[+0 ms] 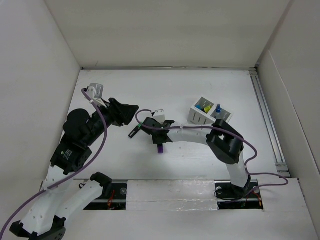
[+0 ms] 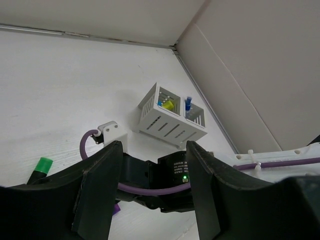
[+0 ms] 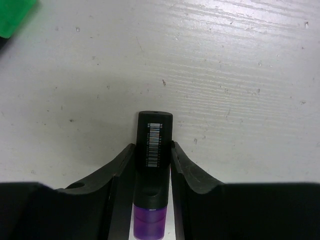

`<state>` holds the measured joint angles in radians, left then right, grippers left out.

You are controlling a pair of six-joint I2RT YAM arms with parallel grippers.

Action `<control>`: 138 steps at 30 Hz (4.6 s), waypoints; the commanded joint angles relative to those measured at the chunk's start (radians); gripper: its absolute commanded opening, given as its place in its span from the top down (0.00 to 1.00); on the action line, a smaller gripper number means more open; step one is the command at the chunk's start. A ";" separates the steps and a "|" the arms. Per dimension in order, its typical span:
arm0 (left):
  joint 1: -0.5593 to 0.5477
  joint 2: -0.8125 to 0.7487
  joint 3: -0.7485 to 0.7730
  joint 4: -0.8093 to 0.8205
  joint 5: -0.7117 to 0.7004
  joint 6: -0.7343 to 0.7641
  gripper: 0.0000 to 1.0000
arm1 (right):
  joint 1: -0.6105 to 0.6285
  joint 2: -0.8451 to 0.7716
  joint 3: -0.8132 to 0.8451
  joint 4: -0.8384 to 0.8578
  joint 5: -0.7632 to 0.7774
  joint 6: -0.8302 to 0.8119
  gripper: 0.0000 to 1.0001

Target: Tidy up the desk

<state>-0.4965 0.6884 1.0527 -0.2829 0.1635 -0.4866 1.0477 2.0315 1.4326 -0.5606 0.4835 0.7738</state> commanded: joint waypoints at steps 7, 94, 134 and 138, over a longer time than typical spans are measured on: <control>-0.004 0.013 0.001 0.014 -0.028 0.020 0.50 | -0.079 -0.218 0.061 -0.025 0.105 -0.086 1.00; -0.370 -0.082 0.035 0.062 -0.217 0.042 0.44 | 0.000 0.355 0.612 -0.171 -0.137 0.136 0.32; -0.421 -0.130 0.013 0.022 -0.279 0.109 0.38 | -0.020 0.365 0.565 -0.321 -0.068 -0.038 0.61; -0.421 -0.127 -0.006 0.025 -0.253 0.080 0.38 | -0.009 0.270 0.438 -0.254 -0.074 -0.007 0.86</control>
<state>-0.9146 0.5560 1.0607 -0.2821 -0.1055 -0.3813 1.0245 2.3505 1.9755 -0.7959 0.4202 0.7582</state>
